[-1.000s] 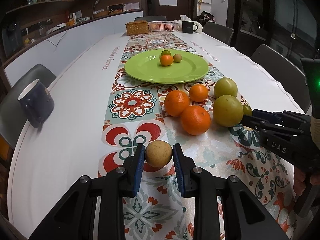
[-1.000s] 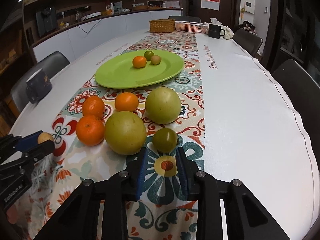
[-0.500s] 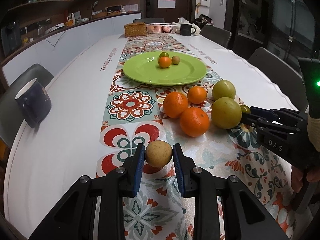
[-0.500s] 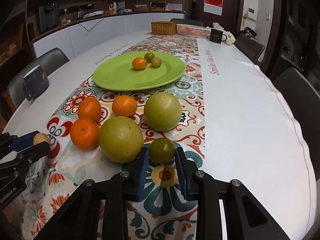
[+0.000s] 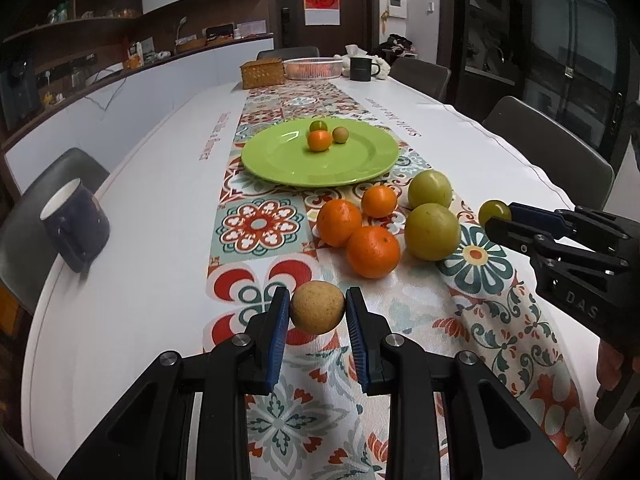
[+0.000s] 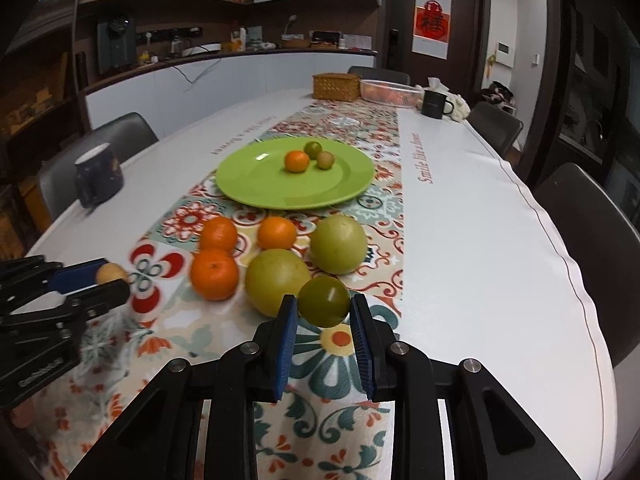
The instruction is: Organize fruits
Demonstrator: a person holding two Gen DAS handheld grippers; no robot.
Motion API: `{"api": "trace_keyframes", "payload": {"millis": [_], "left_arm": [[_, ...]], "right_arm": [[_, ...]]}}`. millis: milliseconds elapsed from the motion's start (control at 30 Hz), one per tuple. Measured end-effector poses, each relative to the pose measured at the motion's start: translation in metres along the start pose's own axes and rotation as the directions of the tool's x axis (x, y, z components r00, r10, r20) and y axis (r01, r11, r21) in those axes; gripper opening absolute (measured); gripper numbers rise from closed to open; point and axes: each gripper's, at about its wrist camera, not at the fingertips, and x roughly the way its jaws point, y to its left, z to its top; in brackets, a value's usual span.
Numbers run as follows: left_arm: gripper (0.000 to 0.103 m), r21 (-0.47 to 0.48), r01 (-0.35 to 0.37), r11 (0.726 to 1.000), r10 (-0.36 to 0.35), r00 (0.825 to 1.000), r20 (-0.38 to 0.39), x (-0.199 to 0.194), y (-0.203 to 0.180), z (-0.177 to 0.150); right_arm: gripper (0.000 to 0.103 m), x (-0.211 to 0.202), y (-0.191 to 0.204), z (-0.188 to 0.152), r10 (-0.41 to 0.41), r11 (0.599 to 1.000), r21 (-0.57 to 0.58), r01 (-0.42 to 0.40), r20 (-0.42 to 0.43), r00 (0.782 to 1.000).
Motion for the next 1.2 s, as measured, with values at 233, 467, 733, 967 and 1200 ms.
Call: {"api": "trace_keyframes", "payload": {"millis": [233,467,733,967,1200], "left_arm": [[0.029,0.029,0.008,1.0,-0.009,0.999,0.033,-0.007,-0.003,0.013],[0.029,0.037,0.012,0.999,-0.015,0.997,0.074,-0.015,0.001,0.035],[0.029,0.052,0.018,0.998,-0.024,0.994,0.103,-0.018,0.009,0.063],[0.029,0.035,0.027,0.999,-0.03,0.994,0.101,-0.013,0.017,0.085],[0.029,0.022,0.021,1.0,-0.022,0.996,0.081,0.003,0.022,0.103]], "right_arm": [[0.028,-0.016,0.012,0.008,0.057,0.998,-0.007,-0.057,0.021,0.998],[0.028,-0.029,0.019,0.023,0.076,0.997,0.004,-0.076,0.054,0.996],[0.028,-0.034,0.021,0.05,0.084,0.996,0.027,-0.086,0.086,0.993],[0.028,-0.031,0.019,0.073,0.076,0.996,0.036,-0.08,0.099,0.992],[0.028,-0.016,0.016,0.092,0.087,0.995,0.032,-0.09,0.098,0.991]]}}
